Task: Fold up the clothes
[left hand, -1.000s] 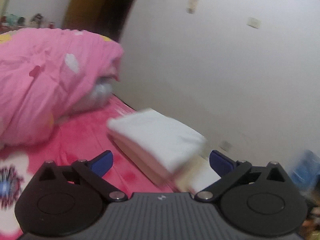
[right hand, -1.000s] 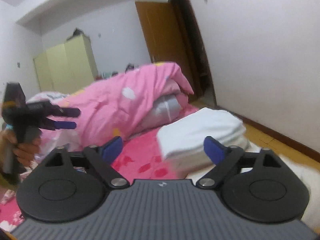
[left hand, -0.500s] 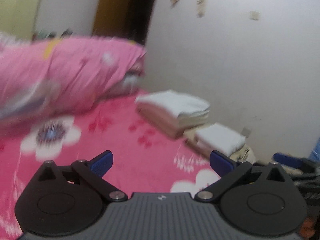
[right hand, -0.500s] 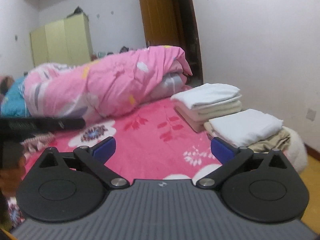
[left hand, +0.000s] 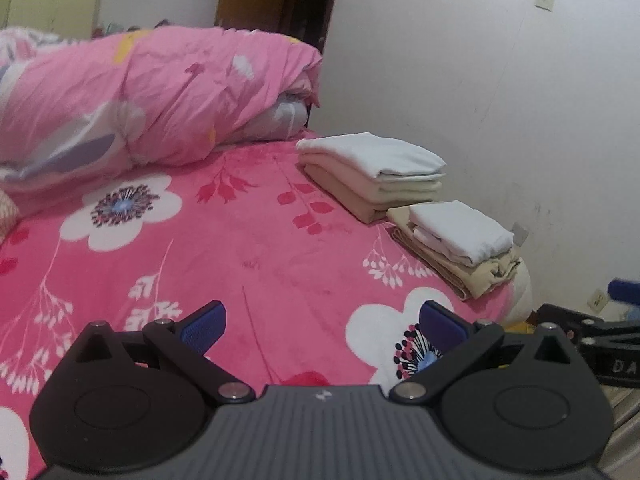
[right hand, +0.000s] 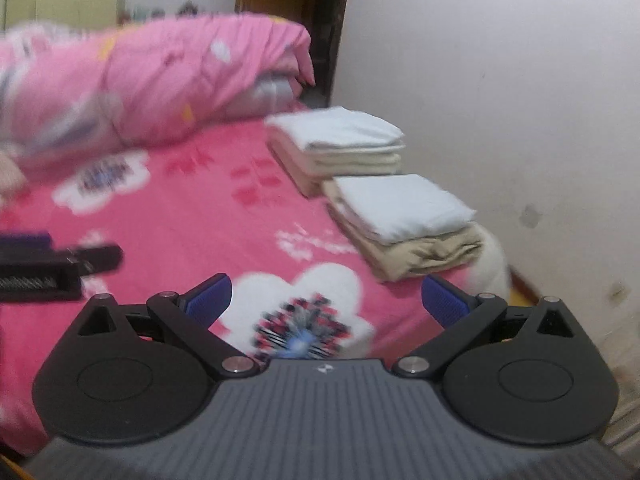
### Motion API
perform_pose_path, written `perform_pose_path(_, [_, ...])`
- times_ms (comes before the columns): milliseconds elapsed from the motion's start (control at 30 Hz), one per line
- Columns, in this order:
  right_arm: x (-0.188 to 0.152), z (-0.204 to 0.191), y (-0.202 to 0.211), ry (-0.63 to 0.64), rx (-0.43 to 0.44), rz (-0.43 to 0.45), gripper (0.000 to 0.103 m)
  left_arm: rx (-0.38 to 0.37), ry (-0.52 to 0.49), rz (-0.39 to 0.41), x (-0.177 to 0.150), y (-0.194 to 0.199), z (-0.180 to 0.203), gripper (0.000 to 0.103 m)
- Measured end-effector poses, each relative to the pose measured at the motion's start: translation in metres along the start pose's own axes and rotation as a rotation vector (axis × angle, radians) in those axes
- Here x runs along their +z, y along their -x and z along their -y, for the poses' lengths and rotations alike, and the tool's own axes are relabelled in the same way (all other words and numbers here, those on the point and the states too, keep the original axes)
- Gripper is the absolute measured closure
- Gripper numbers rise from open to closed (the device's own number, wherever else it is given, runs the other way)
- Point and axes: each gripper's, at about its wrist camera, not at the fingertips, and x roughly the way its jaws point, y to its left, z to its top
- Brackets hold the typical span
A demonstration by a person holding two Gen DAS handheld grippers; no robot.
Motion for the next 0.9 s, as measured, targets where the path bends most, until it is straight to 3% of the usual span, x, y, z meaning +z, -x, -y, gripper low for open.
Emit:
perform_pose_path(100, [-0.013,0.001,0.012,-0.070,-0.069,0.099,0.001,0.010,-0.004,0.022,-0.003,0.002,0.008,0.000])
perform_pose_path(200, [-0.030,0.006,0.026,-0.189,-0.077,0.159,0.001,0.014,-0.018,0.039,-0.003,0.004,0.015,0.000])
perform_pose_path(433, [-0.045,0.017,0.021,-0.205,-0.144,0.129,0.001,0.000,-0.084,0.030,-0.006,0.007,0.030,0.000])
perform_pose_path(567, [-0.050,0.016,0.026,-0.249,-0.138,0.127,0.001,-0.018,-0.092,0.010,-0.012,0.014,0.029,0.000])
perform_pose_path(800, [-0.061,-0.013,0.054,-0.332,-0.146,0.192,0.001,-0.023,-0.152,0.047,-0.029,0.043,0.002,0.000])
perform_pose_path(900, [-0.062,-0.031,0.060,-0.342,-0.152,0.171,0.001,-0.039,-0.156,0.059,-0.037,0.054,-0.013,0.000])
